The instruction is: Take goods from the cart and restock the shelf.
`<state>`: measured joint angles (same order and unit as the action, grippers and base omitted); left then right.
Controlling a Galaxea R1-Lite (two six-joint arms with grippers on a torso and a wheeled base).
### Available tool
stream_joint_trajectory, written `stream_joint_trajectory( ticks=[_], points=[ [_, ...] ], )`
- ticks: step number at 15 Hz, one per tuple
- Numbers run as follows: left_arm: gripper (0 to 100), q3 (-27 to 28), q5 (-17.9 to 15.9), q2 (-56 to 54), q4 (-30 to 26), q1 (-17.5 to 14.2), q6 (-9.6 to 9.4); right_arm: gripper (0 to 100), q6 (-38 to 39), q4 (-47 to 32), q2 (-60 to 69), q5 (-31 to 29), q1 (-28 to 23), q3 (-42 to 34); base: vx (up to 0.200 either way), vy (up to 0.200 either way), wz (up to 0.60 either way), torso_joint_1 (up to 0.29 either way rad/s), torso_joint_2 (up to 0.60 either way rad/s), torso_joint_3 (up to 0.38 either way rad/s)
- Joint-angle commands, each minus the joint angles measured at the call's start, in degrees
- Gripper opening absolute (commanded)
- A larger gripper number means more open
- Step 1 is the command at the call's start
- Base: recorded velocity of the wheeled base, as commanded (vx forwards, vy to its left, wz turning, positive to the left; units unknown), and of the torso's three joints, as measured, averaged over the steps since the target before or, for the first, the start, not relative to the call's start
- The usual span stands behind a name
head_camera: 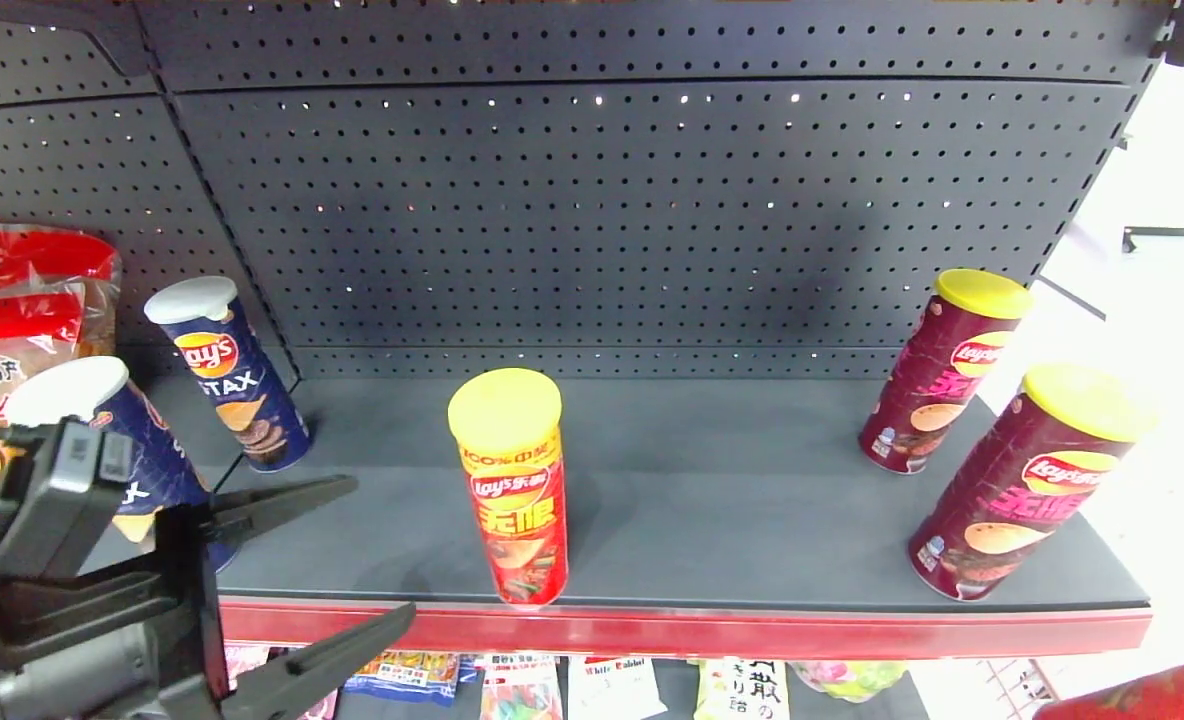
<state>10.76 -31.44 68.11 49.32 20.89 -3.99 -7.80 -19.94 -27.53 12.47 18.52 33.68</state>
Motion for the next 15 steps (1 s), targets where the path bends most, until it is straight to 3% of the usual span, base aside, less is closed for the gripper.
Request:
stream_joint_trajectory(
  ticks=[1,2,3,4,7,9,11,12,15],
  points=[
    [100,-3.4,2.5,-12.4,-3.9,0.1,-0.06,0,0.0,0.2,-9.7,2.1,4.4,5.9,0.0,0.0,0.0,0.0,0.0,0.0],
    [100,-2.9,4.6,-18.4,-10.8,0.0,-0.14,0,-0.1,0.3,-14.2,2.0,7.1,9.5,0.0,0.0,0.0,0.0,0.0,0.0],
    [100,-2.9,5.0,-19.2,-11.8,0.0,-0.14,0,-0.1,0.3,-14.7,2.0,7.4,10.0,0.0,0.0,0.0,0.0,0.0,0.0],
    [100,-1.4,8.1,-29.3,-24.8,0.0,-0.06,0,-0.3,0.3,-19.8,1.5,10.3,13.7,0.0,0.0,0.0,0.0,0.0,0.0],
    [100,3.1,14.3,-46.1,-48.2,0.0,-0.06,0,-0.9,5.9,-27.9,1.5,10.8,16.5,0.0,0.0,0.0,0.0,0.0,0.0],
    [100,4.8,17.6,-55.8,-59.2,0.0,-0.06,0,-1.3,12.9,-32.9,1.3,11.8,16.3,0.0,0.0,0.0,0.0,0.0,0.0],
    [100,5.6,20.2,-60.3,-64.5,0.0,-0.06,0,-1.3,14.0,-35.7,1.4,12.7,16.4,0.0,0.0,0.0,0.0,0.0,0.0],
    [100,5.5,22.5,-61.5,-65.4,0.0,-0.06,0,-1.3,14.1,-37.8,1.3,13.9,16.6,0.0,0.0,0.0,0.0,0.0,0.0],
    [100,5.7,23.8,-61.6,-65.5,0.0,-0.06,0,-1.3,17.1,-43.8,0.6,15.0,18.4,0.0,0.0,0.0,0.0,0.0,0.0]
  ],
)
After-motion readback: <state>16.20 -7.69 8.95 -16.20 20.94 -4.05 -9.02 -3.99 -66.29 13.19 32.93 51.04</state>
